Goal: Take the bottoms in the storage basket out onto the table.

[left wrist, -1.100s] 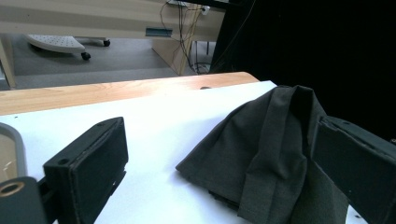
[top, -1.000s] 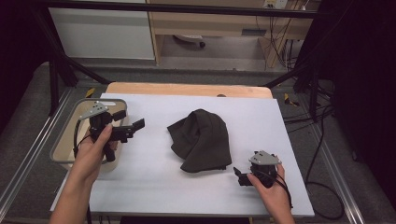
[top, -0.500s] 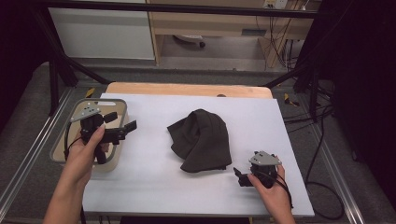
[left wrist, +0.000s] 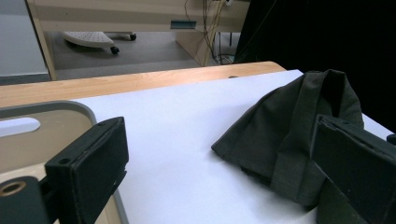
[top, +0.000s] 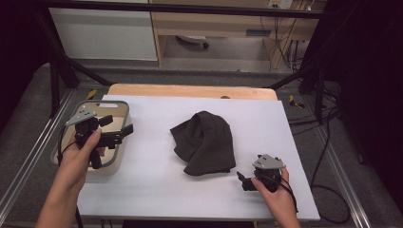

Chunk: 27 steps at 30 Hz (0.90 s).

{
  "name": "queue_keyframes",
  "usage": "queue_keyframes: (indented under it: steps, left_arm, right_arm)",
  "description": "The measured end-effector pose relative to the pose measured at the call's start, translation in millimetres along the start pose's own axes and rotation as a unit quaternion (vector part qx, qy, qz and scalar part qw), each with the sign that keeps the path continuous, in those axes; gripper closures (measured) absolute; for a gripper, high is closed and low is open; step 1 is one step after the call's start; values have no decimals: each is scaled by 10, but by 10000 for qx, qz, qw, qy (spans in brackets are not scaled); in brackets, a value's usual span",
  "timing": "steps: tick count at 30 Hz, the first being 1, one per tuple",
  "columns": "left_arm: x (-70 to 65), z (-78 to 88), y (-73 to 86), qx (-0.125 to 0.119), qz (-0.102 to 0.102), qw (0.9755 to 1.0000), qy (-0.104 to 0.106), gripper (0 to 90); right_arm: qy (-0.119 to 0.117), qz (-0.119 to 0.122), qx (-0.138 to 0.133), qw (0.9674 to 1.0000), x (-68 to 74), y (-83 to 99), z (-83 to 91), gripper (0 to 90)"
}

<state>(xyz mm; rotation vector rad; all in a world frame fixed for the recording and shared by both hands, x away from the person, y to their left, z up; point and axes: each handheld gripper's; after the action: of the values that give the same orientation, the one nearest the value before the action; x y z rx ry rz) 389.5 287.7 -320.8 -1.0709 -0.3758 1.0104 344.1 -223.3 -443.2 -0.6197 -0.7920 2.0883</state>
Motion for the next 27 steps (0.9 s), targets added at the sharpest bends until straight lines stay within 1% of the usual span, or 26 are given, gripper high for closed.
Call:
queue_keyframes:
  steps: [2,4,6,9,11,13,14,15,21,27]
  left_arm:
    - [26,35,39,-28,31,10000,-12,41]
    - [57,65,61,5,74,10000,-12,41]
    - [91,117,70,-52,114,9999,-105,38]
    - [135,171,86,-81,107,9998,-136,38]
    - [160,192,103,-96,131,9997,-178,38]
    - [174,223,120,-188,174,9996,-143,38]
    - [179,245,133,-208,195,9996,-66,38]
    - [180,257,139,-212,200,9996,-59,38]
    - [200,370,160,-273,182,9993,-185,39]
    - [163,462,159,-340,-18,9993,-132,39]
  right_arm:
    - [35,9,-9,10000,2,-2,6,23]
    - [34,-13,-8,10000,0,1,9,23]
    - [31,-34,6,10000,-8,9,-1,23]
    - [8,-85,21,10000,-19,10,-8,24]
    - [1,-65,-7,10000,-25,8,-7,23]
    - [-10,-64,13,10000,-21,9,-4,23]
    - [-13,-64,5,10000,-19,10,-5,24]
    - [-15,-59,6,10000,-20,11,-3,24]
    - [-6,-90,-16,10000,-37,11,7,24]
    - [-32,-110,-36,9999,-49,16,29,25]
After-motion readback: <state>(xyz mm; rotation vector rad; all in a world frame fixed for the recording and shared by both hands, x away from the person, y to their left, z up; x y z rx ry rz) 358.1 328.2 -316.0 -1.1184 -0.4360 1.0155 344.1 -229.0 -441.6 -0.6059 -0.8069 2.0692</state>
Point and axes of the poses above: each handheld gripper's, and its own axes: z roughly backward along the jaws, y roughly out of its underside, x roughly to its left, and after that the axes turned 8 degrees about x, right-handed
